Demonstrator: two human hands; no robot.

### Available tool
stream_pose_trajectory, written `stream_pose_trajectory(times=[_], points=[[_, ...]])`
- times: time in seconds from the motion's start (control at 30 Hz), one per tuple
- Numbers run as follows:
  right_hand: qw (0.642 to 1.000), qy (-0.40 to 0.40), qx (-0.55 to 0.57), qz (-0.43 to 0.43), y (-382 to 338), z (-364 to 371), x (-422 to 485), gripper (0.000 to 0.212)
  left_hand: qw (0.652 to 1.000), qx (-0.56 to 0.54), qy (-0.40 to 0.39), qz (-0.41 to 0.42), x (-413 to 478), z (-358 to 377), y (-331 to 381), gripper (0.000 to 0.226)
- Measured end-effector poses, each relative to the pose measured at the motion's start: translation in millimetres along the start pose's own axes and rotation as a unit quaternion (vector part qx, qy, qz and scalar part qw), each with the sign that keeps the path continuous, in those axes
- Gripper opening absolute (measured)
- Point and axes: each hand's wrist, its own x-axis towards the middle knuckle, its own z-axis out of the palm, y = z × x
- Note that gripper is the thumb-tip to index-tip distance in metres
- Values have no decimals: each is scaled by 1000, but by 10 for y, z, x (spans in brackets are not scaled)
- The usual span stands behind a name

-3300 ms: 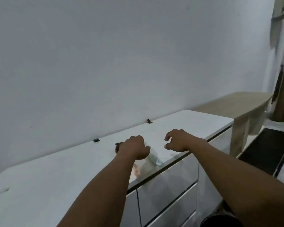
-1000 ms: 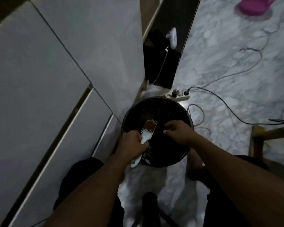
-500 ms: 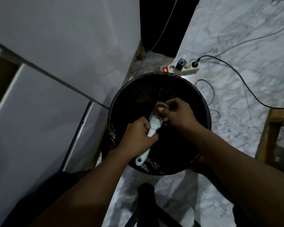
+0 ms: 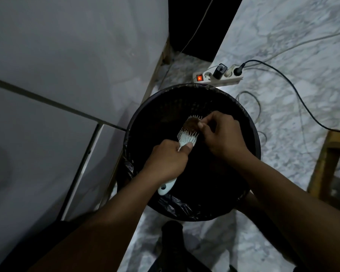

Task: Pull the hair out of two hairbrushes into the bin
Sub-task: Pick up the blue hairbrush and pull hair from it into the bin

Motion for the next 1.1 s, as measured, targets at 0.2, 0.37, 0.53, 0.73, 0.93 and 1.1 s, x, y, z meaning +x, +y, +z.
stream_pose_trajectory(times=[0.2,0.37,0.53,0.73,0.93,1.1], points=[[997,4,-16,-72,50,-5,-78,9,997,69,35,-3,-2,32,5,43],[985,10,165,54,5,-19,-17,41,991,99,68,62,6,57,-32,33],[987,41,130,84,37,-11,14,12,972,187,95,110,-99,126,-3,27],[956,51,243,157,56,-1,51,19,978,152,111,94,-39,97,9,33],[927,14,339,163,-52,-12,24,29,972,165,129,108,-63,88,31,30],[982,75,160,69,-11,-19,11,17,967,191,118,122,-109,119,51,30]])
